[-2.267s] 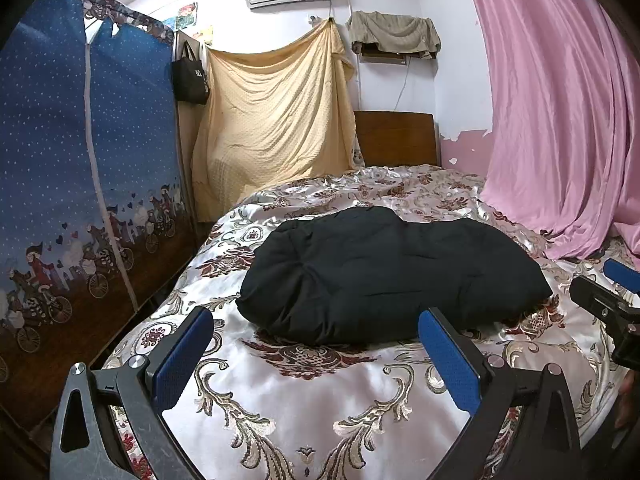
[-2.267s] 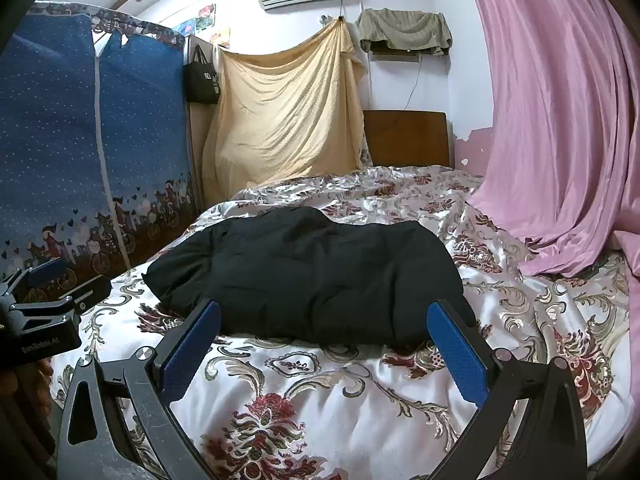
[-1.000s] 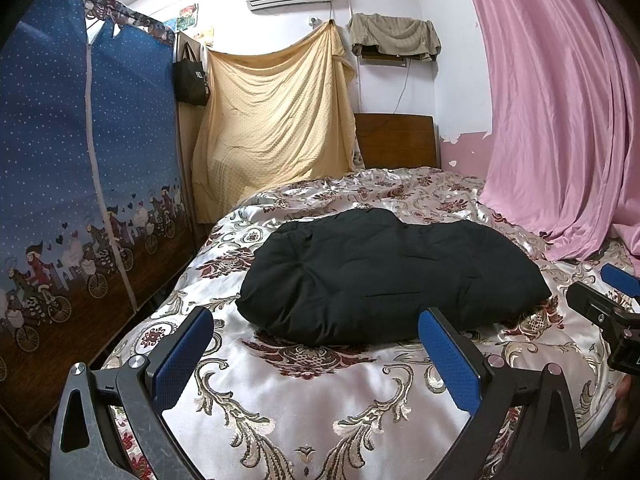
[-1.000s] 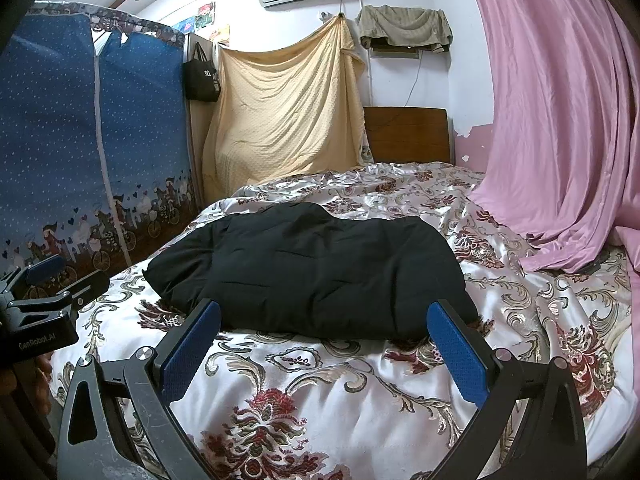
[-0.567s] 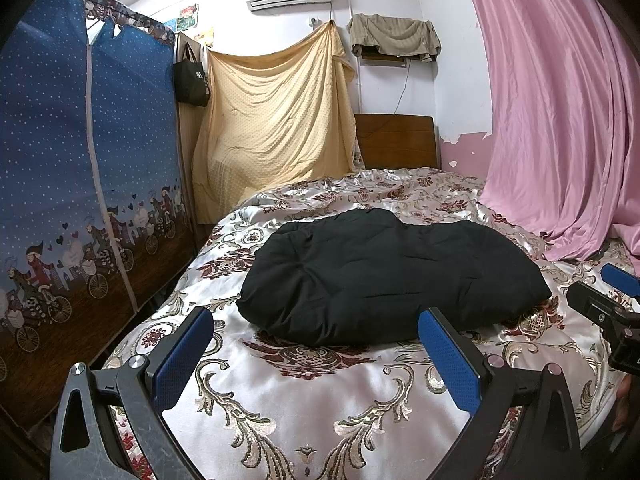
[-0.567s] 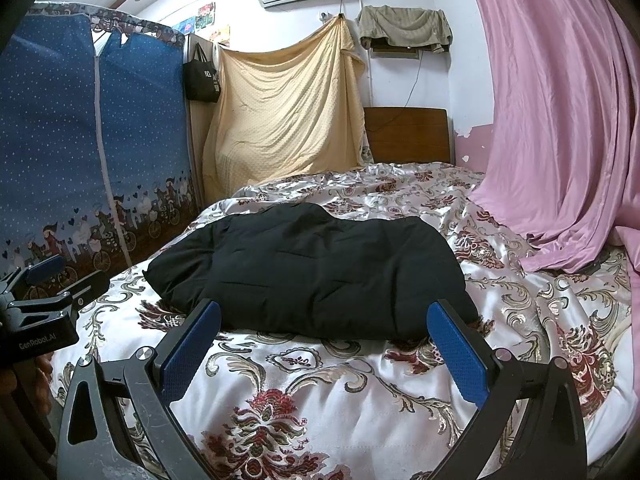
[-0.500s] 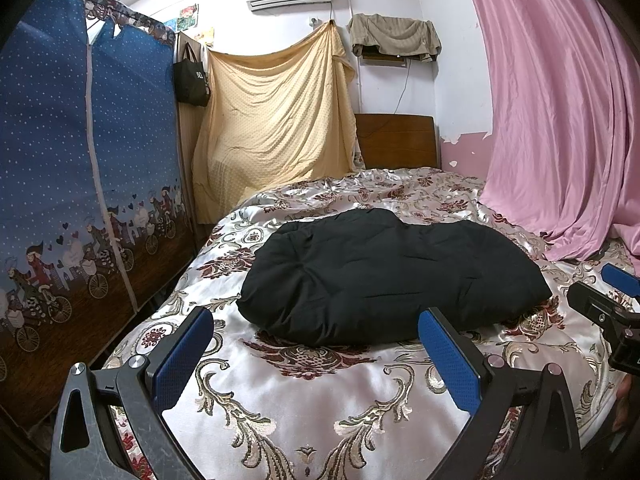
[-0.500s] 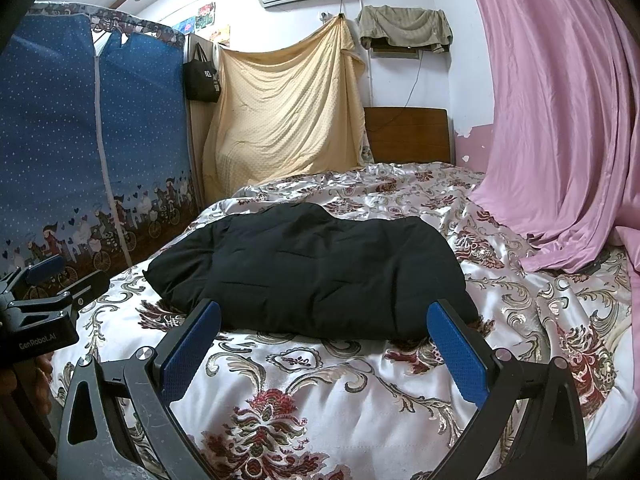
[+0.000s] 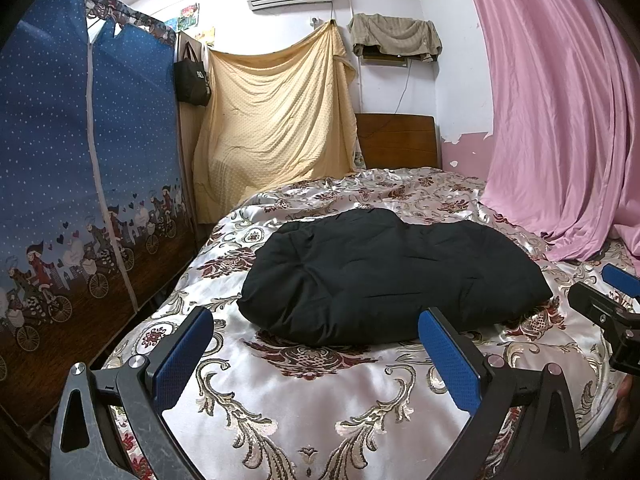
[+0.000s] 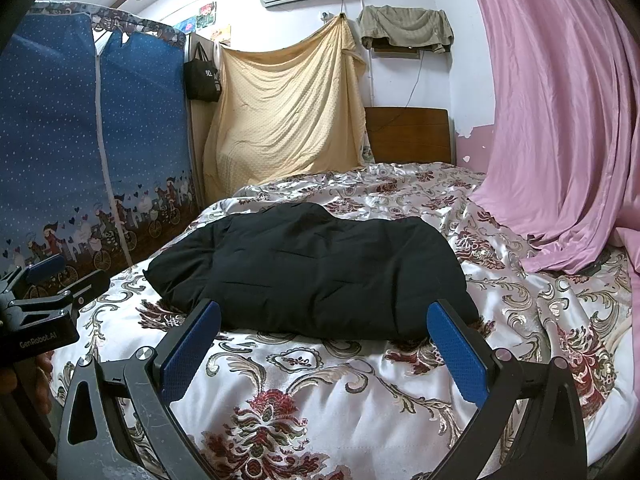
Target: Fold large clothes
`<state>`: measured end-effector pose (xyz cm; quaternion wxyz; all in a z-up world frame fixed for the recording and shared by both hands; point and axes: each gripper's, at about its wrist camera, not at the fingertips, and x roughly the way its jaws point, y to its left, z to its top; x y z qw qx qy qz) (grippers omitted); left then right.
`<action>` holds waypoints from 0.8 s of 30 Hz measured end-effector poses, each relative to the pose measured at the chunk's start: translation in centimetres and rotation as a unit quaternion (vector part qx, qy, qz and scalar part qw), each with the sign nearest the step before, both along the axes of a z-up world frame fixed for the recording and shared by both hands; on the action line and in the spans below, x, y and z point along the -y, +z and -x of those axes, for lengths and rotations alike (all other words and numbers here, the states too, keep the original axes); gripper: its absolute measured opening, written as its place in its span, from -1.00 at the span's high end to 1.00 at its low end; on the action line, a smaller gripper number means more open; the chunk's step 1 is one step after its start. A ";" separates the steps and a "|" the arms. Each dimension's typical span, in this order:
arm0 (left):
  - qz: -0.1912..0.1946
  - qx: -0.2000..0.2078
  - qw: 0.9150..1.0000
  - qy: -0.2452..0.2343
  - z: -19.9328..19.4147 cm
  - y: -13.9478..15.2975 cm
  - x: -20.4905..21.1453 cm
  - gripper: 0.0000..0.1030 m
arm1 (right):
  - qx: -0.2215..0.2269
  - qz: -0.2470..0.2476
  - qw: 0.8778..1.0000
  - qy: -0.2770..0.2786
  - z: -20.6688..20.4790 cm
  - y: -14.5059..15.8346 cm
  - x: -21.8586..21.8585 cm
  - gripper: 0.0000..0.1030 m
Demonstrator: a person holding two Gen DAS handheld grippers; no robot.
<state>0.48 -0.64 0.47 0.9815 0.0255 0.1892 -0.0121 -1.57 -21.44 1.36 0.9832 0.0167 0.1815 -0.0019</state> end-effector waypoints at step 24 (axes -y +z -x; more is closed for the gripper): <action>0.010 0.016 1.000 0.004 0.8 0.2 1.5 -1.00 | -0.004 -0.001 1.000 0.002 -0.1 -0.5 -0.1 -0.97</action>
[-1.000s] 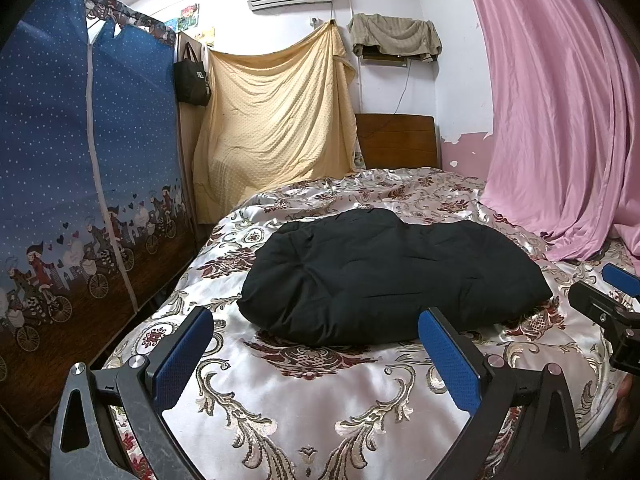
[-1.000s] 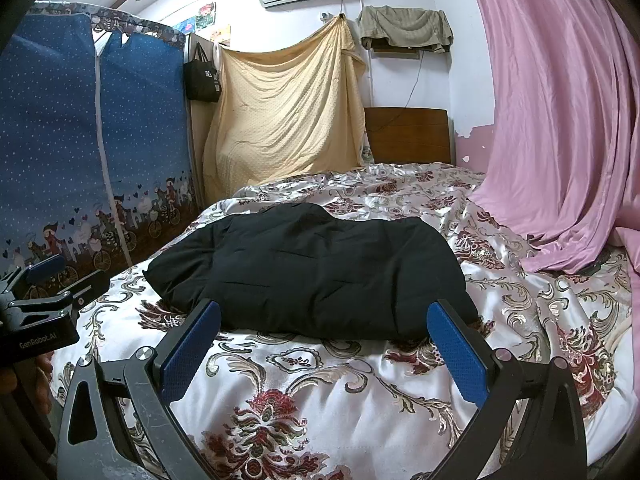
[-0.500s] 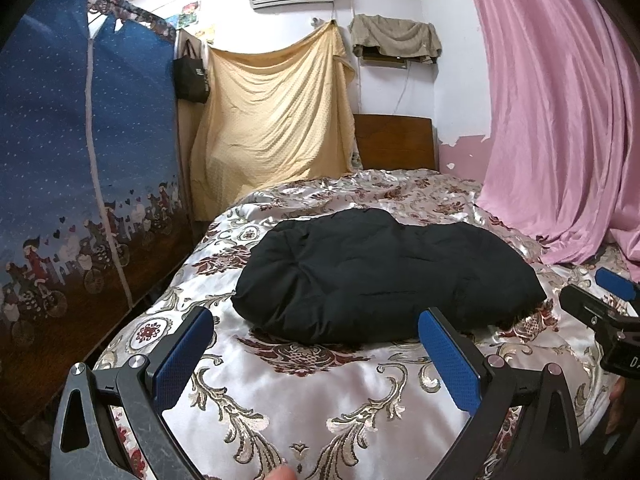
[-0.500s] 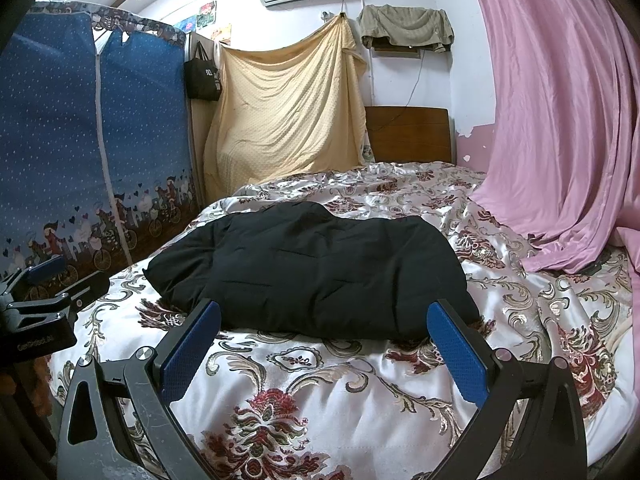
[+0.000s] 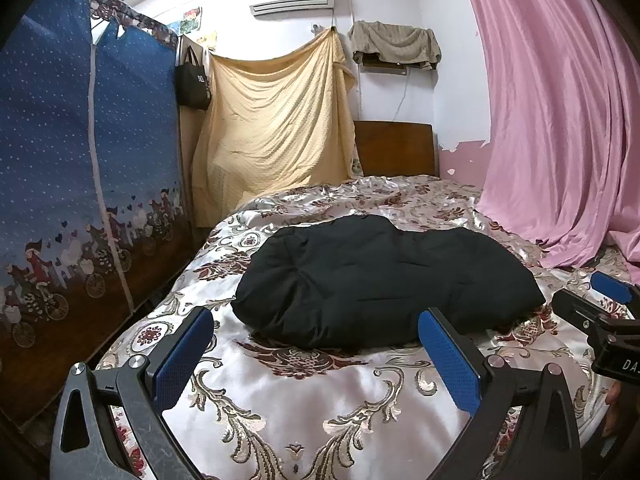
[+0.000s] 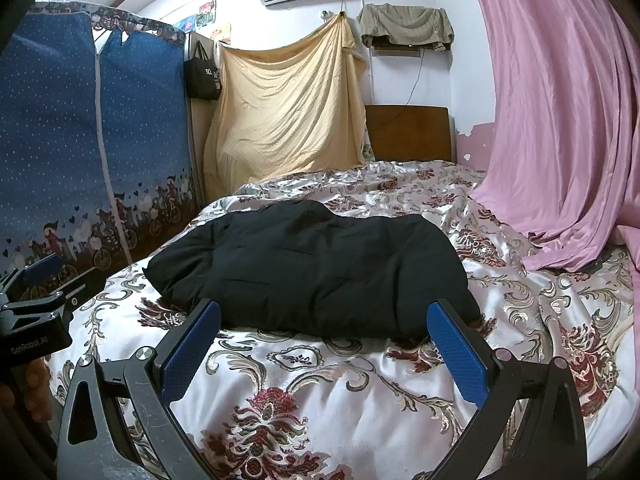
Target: Fold large clothes
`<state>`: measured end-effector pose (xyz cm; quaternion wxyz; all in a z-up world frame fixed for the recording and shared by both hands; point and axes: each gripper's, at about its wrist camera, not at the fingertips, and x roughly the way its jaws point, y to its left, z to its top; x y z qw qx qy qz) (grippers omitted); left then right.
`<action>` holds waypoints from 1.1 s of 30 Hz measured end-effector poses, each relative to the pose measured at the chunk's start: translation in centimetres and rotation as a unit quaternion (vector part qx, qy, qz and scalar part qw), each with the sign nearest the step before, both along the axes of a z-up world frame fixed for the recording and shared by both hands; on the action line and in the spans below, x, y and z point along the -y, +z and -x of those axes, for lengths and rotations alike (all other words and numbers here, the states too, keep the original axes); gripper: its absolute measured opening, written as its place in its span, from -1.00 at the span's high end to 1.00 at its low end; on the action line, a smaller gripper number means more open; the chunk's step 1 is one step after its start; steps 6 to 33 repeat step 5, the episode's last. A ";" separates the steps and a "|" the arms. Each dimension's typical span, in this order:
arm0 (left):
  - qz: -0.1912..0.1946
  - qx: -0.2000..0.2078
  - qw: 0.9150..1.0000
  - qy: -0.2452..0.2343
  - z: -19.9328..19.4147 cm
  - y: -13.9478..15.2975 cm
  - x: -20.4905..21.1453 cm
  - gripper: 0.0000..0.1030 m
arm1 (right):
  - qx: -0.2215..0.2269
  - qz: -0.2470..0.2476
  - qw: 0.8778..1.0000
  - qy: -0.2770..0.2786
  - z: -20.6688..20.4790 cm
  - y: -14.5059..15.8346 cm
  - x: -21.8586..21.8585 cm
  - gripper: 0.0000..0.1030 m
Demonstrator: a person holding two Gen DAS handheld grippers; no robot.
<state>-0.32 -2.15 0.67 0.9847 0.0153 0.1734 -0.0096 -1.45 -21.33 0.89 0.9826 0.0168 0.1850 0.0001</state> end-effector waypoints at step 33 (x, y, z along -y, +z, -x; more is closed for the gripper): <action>-0.002 0.000 1.000 0.005 0.0 -0.1 0.2 -1.00 | -0.001 -0.001 1.000 0.000 0.1 -0.2 -0.1 -0.97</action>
